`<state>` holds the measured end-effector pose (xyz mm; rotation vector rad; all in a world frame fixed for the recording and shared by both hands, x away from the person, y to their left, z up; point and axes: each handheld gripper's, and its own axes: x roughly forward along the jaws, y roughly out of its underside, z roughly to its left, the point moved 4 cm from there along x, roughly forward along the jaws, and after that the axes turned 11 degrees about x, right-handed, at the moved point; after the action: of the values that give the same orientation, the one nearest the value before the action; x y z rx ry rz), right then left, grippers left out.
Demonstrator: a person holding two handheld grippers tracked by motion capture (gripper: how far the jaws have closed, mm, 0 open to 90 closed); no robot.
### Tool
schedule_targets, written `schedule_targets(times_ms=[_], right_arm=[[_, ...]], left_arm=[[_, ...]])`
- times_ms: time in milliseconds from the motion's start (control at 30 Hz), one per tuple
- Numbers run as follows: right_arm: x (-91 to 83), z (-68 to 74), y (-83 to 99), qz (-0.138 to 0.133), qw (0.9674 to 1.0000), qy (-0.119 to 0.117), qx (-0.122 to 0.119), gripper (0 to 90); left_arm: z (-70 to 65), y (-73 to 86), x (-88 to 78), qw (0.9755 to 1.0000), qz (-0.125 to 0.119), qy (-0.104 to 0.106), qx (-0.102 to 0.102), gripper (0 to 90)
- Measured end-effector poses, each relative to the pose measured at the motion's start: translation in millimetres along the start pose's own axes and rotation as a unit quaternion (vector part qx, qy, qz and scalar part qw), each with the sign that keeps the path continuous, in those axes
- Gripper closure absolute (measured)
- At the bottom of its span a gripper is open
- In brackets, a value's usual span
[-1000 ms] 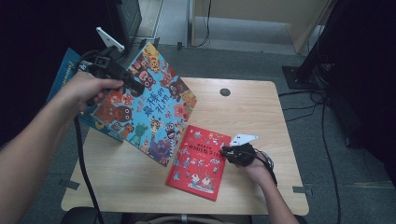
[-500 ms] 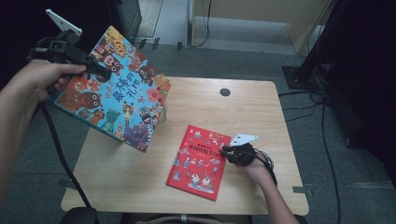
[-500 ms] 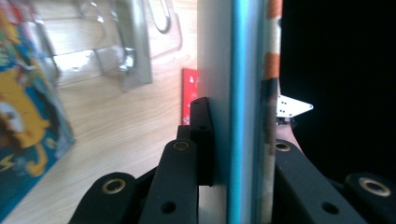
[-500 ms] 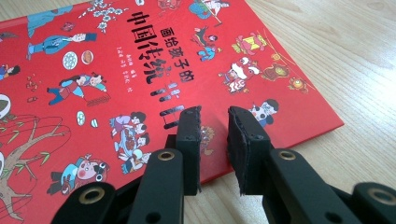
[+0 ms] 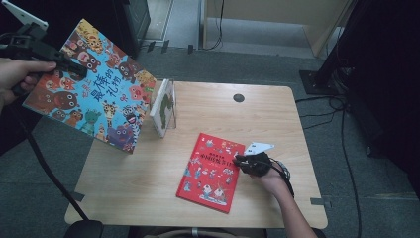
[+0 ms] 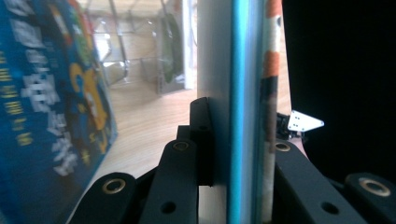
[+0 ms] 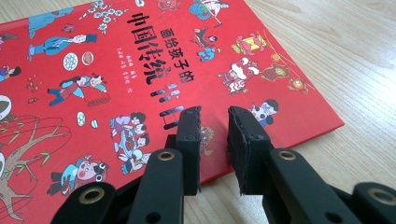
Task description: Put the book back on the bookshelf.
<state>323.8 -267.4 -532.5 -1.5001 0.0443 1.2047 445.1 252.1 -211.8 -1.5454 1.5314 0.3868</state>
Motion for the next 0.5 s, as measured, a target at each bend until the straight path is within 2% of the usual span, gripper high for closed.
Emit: schedule_targets(times_ms=[33, 133, 300, 400, 500], right_arm=[[0.0, 0.1, 0.0, 0.0, 1.0, 0.0, 0.001, 74.3], [0.0, -0.1, 0.0, 0.0, 1.0, -0.001, 0.0, 74.3], [-0.1, -0.5, 0.2, -0.001, 1.0, -0.002, 0.001, 74.3], [0.1, -1.6, 0.2, -0.003, 1.0, -0.007, 0.004, 74.3], [0.0, -1.4, 0.3, -0.003, 1.0, -0.006, 0.004, 74.3]], left_arm=[[7.2, 1.7, -5.1, 0.9999, -0.009, -0.006, -0.01, 81.6], [16.9, 4.6, -12.2, 0.9996, -0.016, -0.012, -0.018, 81.6], [32.2, 10.0, -23.3, 0.999, -0.024, -0.018, -0.034, 81.6], [42.3, 12.4, -28.9, 0.9981, -0.028, -0.029, -0.047, 81.6], [47.7, 13.7, -31.5, 0.9976, -0.029, -0.037, -0.051, 81.5]])
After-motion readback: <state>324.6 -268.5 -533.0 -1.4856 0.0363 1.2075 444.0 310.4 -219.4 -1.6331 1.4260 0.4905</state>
